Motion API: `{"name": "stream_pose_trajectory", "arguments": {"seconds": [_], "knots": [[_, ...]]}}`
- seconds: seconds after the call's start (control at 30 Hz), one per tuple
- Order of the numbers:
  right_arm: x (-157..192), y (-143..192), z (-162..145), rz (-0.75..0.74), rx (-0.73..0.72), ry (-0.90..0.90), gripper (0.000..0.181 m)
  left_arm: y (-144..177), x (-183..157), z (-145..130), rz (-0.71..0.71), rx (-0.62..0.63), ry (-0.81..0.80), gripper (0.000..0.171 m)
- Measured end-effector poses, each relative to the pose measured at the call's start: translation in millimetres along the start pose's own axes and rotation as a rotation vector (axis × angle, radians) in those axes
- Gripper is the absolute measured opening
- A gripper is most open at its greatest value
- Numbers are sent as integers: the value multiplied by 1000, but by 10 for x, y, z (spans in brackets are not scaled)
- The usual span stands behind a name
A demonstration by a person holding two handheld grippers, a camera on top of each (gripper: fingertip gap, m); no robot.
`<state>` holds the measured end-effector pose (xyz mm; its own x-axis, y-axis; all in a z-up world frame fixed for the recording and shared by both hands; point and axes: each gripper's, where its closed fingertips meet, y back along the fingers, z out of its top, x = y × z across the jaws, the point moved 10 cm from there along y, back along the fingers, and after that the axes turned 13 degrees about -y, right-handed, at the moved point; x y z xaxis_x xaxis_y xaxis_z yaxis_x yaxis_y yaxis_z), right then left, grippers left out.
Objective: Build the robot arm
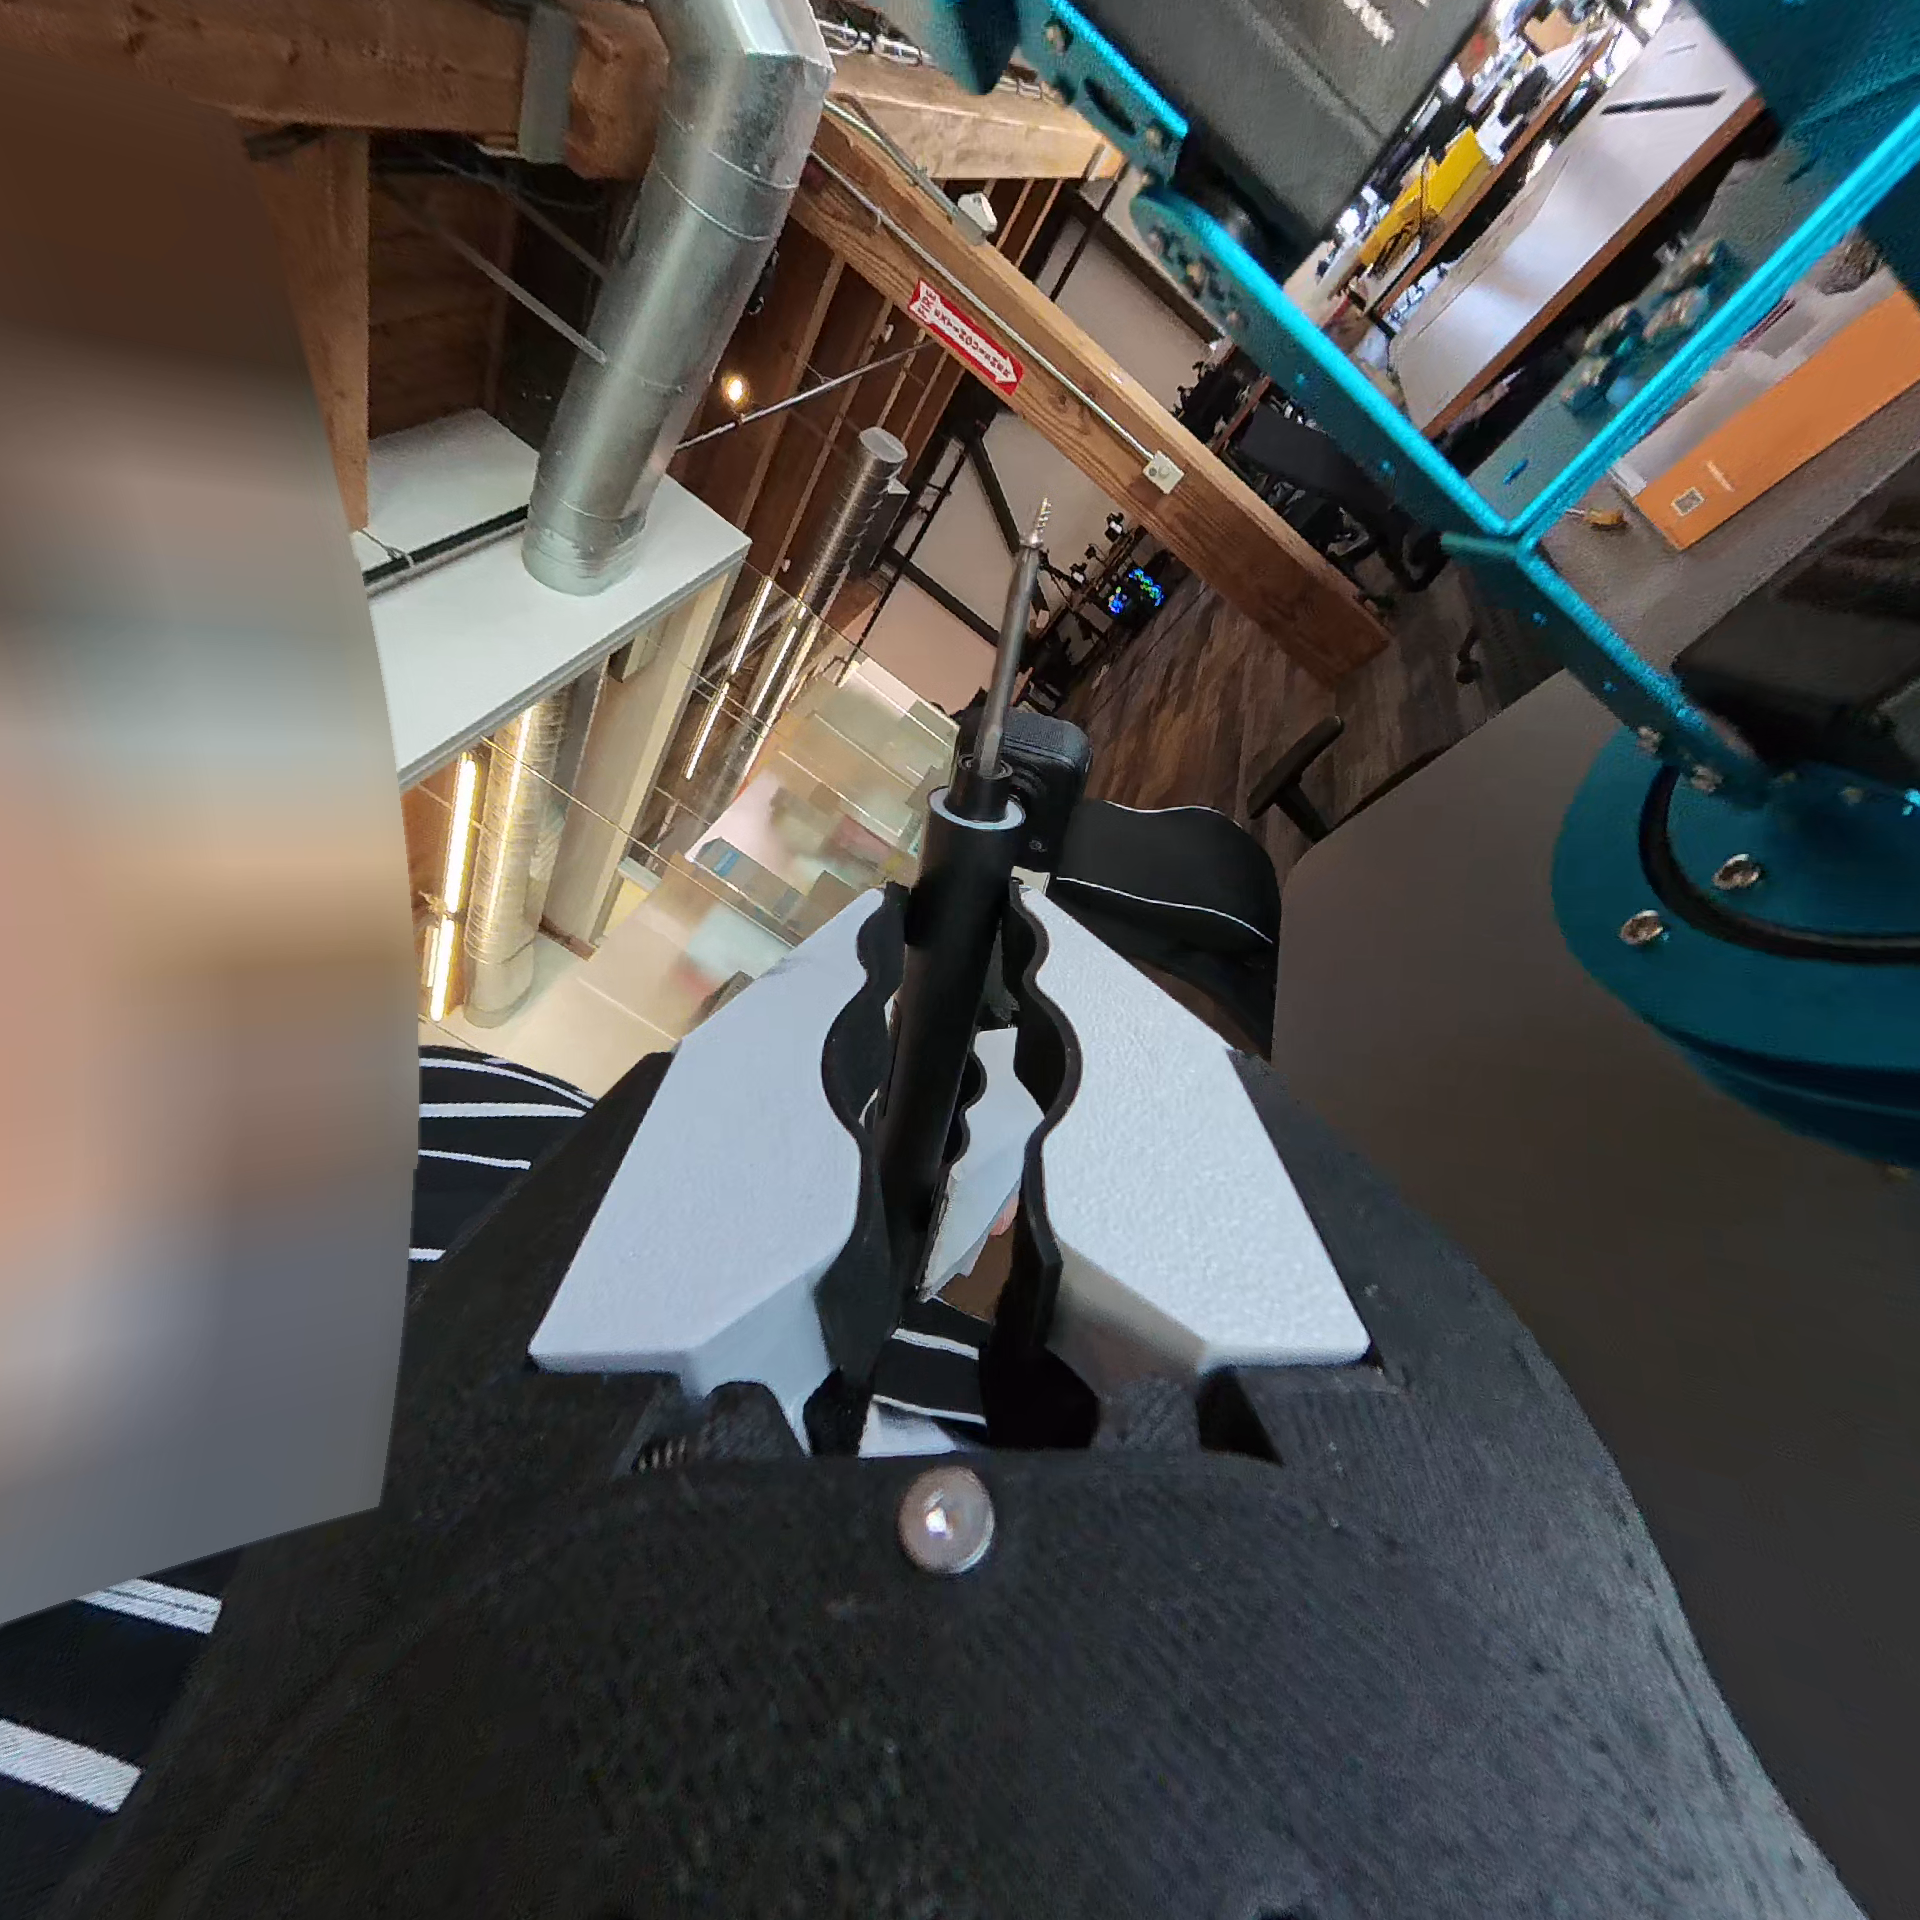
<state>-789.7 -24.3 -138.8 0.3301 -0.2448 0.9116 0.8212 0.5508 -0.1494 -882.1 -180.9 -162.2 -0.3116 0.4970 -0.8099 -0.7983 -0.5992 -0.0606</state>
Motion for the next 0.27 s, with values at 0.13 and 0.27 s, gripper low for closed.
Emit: {"name": "stream_pose_trajectory", "arguments": {"seconds": [0.13,0.27], "knots": [[-5,-35,101,-7,16,11,17,5,10,57,10,-41,8,17],[-35,-51,162,-6,24,5,18,19,26,103,25,-52,6,17]]}}
